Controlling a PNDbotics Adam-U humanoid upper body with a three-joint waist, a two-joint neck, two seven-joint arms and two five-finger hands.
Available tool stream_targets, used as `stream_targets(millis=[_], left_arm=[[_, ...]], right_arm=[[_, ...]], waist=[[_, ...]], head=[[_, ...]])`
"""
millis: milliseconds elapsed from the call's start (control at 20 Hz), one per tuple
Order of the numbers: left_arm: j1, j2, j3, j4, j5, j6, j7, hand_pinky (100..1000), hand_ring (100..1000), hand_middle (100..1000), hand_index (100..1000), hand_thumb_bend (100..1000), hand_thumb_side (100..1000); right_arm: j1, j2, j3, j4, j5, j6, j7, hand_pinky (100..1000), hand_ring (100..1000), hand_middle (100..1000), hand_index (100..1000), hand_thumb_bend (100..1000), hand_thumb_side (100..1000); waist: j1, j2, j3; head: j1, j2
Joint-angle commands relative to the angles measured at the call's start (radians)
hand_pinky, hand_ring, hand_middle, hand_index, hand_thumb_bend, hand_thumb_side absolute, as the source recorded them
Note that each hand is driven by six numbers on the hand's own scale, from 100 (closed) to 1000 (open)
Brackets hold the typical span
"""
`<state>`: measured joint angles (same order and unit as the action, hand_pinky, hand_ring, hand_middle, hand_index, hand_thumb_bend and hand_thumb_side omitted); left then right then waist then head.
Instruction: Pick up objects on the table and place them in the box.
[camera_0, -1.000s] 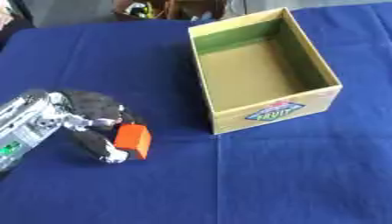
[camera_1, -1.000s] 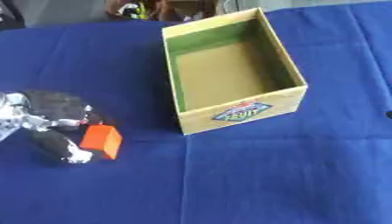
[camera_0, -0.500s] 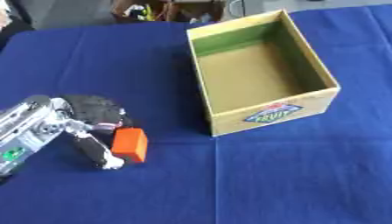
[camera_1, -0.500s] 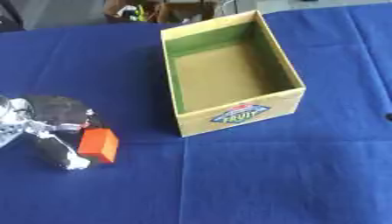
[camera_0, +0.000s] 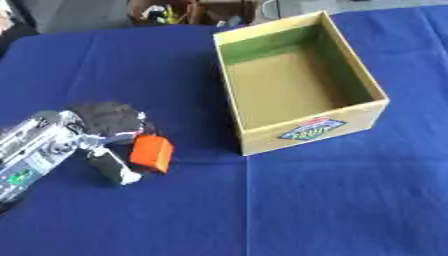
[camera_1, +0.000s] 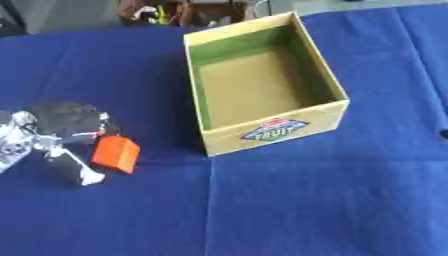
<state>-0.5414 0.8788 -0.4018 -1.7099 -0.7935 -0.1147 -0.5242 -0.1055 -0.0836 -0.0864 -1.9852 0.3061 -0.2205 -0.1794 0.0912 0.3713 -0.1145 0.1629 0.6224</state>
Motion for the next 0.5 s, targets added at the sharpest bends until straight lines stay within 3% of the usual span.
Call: stream_targets(millis=[50,500], left_arm=[[-0.018,0.018,0.035,-0.017,-0.017,0.015,0.049,100,364,337,672,100,266],[-0.069,0.013,0.107,-0.093,0.045,0.044,0.094,100,337,318,662,100,249]], right_arm=[[-0.003,-0.002,-0.004,-0.015,0.000,0.003,0.002,812,958,593,931,100,974],[0.004,-0.005,-0.009,-0.015,0.003,0.005,-0.004,812,958,593,931,100,970]], waist=[[-0.001,-0.017,0.004],[0.002,-0.026,0.010]], head=[[-0.004,-0.003],[-0.015,0.001]])
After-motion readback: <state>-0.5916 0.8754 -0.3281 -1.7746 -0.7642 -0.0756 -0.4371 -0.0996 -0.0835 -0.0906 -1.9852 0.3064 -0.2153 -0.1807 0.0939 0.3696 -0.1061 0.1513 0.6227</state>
